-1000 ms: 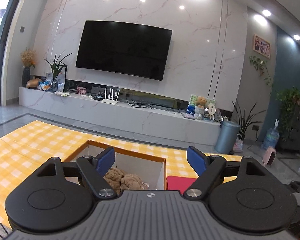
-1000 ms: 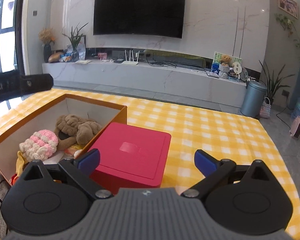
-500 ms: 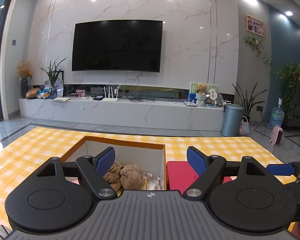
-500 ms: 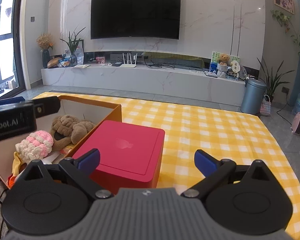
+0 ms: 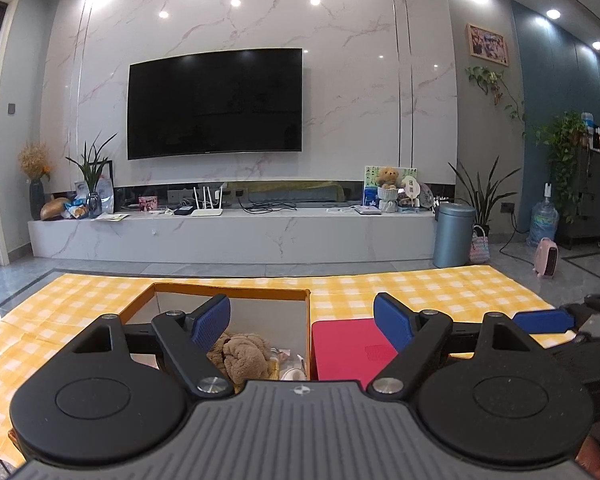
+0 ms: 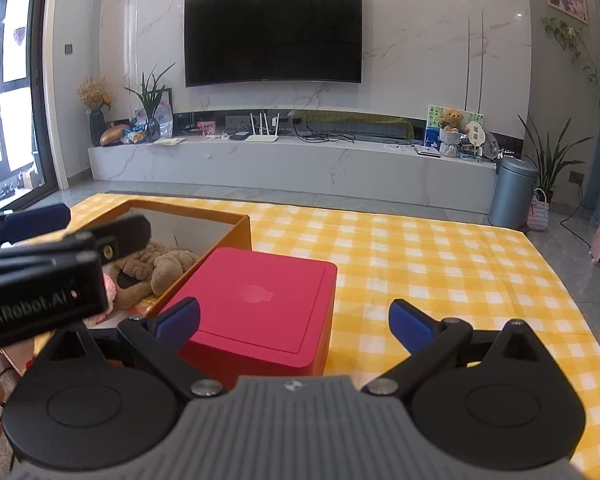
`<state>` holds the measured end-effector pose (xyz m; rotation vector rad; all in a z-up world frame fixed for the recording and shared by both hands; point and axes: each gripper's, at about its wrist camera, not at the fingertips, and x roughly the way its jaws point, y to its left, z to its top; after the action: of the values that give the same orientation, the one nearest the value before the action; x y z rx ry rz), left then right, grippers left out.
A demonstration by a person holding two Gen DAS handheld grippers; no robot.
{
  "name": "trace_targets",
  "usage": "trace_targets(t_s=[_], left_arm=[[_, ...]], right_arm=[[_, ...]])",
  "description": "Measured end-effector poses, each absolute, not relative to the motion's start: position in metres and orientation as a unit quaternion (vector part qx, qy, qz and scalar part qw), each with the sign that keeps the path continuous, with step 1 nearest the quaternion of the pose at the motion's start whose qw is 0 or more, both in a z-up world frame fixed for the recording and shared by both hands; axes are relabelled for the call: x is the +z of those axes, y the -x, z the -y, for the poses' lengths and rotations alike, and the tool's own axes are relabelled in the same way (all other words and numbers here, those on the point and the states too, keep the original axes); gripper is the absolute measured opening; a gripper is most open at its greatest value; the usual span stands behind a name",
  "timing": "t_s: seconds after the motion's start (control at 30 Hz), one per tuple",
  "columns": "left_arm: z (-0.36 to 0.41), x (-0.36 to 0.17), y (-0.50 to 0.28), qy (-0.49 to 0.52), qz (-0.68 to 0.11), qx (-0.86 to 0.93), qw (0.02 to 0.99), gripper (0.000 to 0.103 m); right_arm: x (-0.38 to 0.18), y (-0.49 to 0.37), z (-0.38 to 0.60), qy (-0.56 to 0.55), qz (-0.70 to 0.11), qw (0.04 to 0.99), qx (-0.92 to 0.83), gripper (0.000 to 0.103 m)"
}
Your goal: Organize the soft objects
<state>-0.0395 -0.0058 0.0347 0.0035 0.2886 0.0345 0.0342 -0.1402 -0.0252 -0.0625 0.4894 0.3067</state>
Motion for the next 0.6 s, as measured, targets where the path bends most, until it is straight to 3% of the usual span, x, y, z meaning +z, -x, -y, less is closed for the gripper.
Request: trace_targets(t_s=[0.6], left_arm=[[0.0110,0.0318,0.0402,-0.020,-0.129,0.018,0.991,0.096]], right_arm=[[-0.0275,-0.0345,0.1403,0.040,-0.243,0.959,0.141,0.099]])
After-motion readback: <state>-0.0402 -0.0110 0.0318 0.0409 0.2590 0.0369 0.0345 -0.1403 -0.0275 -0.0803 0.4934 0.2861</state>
